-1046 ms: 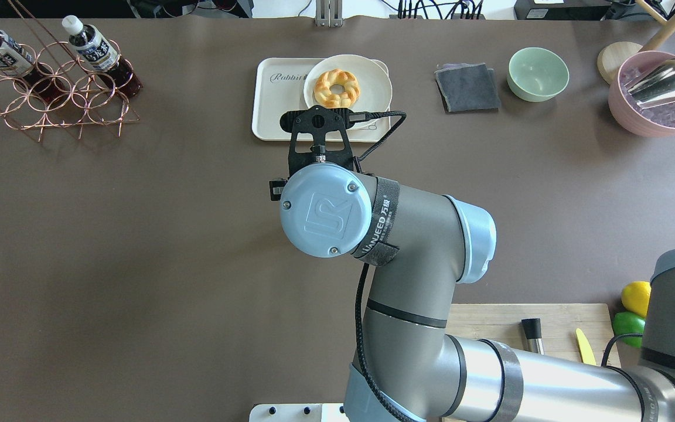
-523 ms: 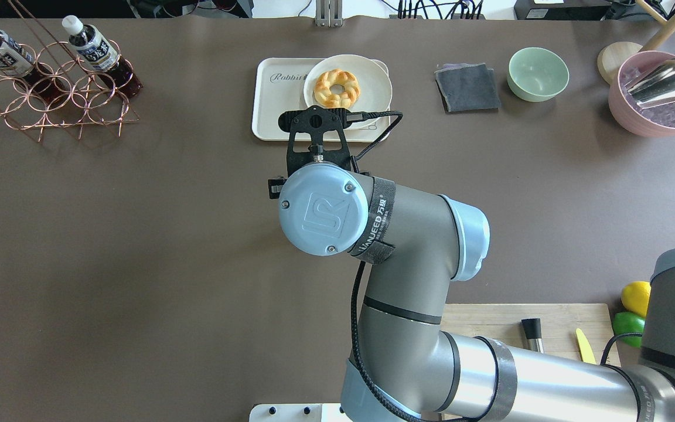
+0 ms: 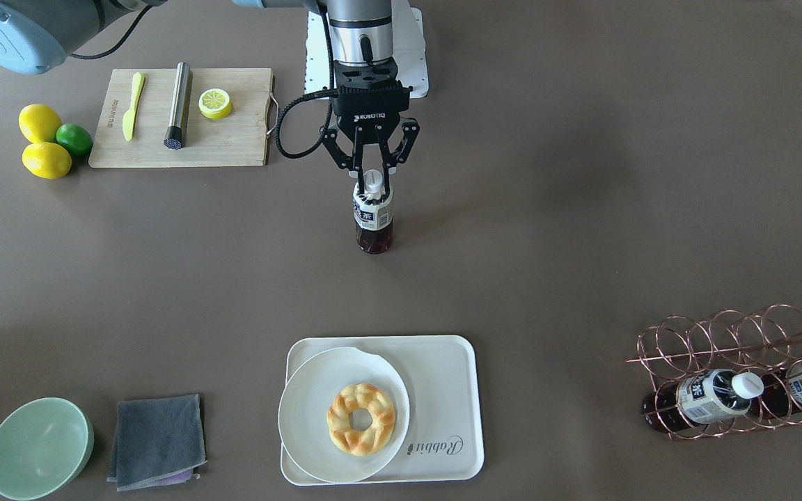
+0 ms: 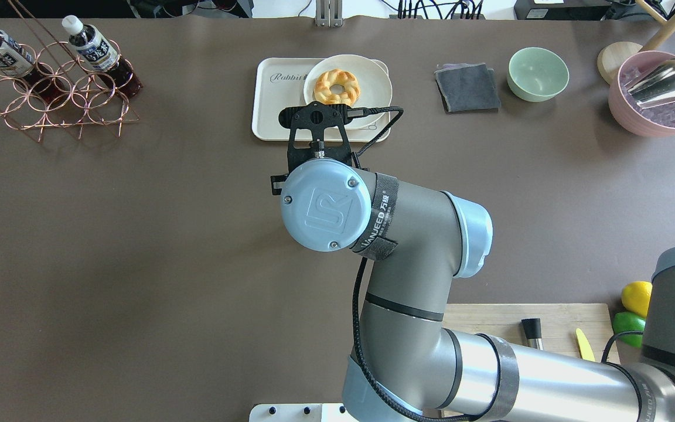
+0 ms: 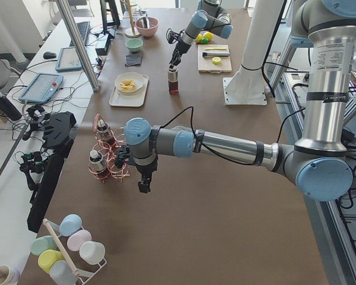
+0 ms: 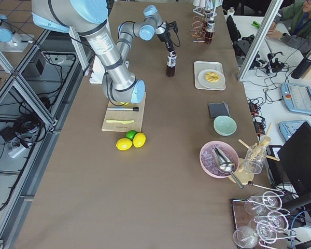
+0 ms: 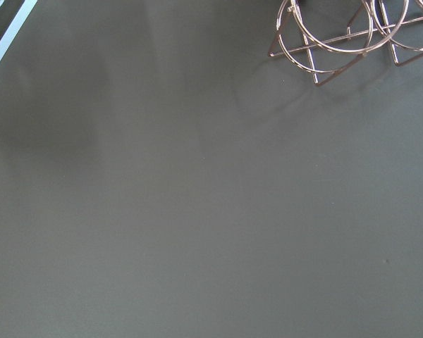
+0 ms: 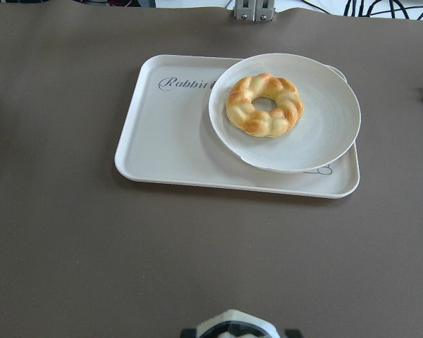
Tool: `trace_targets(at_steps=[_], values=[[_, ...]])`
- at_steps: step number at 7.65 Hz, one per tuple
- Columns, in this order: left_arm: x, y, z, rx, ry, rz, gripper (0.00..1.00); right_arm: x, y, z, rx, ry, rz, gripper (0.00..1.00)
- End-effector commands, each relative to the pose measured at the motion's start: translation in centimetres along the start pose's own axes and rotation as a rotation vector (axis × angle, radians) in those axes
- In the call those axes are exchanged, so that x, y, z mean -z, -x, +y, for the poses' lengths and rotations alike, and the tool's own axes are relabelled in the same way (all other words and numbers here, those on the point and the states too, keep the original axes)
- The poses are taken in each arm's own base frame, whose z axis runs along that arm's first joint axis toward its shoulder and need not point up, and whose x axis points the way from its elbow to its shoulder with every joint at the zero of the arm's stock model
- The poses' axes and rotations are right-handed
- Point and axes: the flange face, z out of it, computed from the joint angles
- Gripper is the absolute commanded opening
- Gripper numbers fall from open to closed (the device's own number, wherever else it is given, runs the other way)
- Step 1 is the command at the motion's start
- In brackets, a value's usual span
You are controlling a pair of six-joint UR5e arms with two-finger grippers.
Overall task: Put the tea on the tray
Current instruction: 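Lower the right gripper and grasp the tea bottle by its cap, then carry the tea bottle with the right gripper onto the white tray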
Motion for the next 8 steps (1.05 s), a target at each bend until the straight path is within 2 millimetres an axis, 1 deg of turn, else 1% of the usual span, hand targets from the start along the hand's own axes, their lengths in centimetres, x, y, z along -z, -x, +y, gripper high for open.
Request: trace_targets(at_steps=[1,2,3,4,5,6,7,8], values=[[0.0,-0.1,-0.1,-0.001,0.0,0.0,0.98,0.3,-0.1,-0.7,-0.003,-0.007,-0.002,0.0],[0.0,-0.1,-0.1,-0.001,0.0,0.0,0.98,0.5,-0.3,-1.6,-0.013,-0.004,-0.001,0.0],[0.0,-0.1,-0.1,-0.001,0.0,0.0,0.98,1.1,-1.0,-4.0,-0.04,0.014,-0.008,0.0],[0.0,-0.1,-0.1,-0.001,0.0,0.0,0.98,1.5,-1.9,-7.7,-0.073,0.007,0.017,0.0],[0.0,0.0,0.0,0.0,0.001,0.0,0.98,1.0,-2.2,-11.1,-0.102,0.002,0.033,0.0],[0.0,0.0,0.1,0.0,0.001,0.0,0.98,1.0,-0.5,-14.2,-0.116,-0.004,0.043,0.0],[0.0,0.0,0.1,0.0,0.001,0.0,0.98,0.9,2.0,-17.6,-0.135,-0.014,0.066,0.0],[0.0,0.0,0.0,0.0,0.001,0.0,0.98,0.5,4.1,-20.4,-0.148,-0.016,0.084,0.0]])
